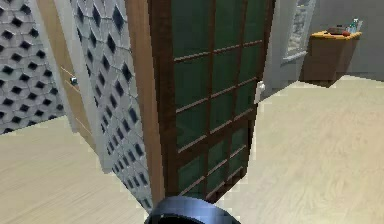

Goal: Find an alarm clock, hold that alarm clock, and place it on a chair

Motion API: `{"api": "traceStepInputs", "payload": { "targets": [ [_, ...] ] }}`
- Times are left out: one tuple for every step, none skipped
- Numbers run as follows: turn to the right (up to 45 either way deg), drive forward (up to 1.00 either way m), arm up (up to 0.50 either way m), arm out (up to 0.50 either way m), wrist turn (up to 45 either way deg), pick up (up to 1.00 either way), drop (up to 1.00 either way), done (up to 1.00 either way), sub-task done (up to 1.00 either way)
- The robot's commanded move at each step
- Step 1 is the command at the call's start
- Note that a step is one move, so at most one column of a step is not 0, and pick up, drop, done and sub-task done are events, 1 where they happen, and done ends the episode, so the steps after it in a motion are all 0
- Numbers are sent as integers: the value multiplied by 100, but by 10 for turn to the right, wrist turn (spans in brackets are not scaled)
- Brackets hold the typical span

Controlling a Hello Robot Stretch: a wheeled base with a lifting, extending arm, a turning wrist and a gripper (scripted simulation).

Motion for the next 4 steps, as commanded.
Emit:
{"api": "traceStepInputs", "payload": {
  "targets": [
    [120, 0, 0, 0, 0, 0, 0, 0, 0],
    [0, 30, 0, 0, 0, 0, 0, 0, 0],
    [240, 0, 0, 0, 0, 0, 0, 0, 0],
    [0, 100, 0, 0, 0, 0, 0, 0, 0]
  ]
}}
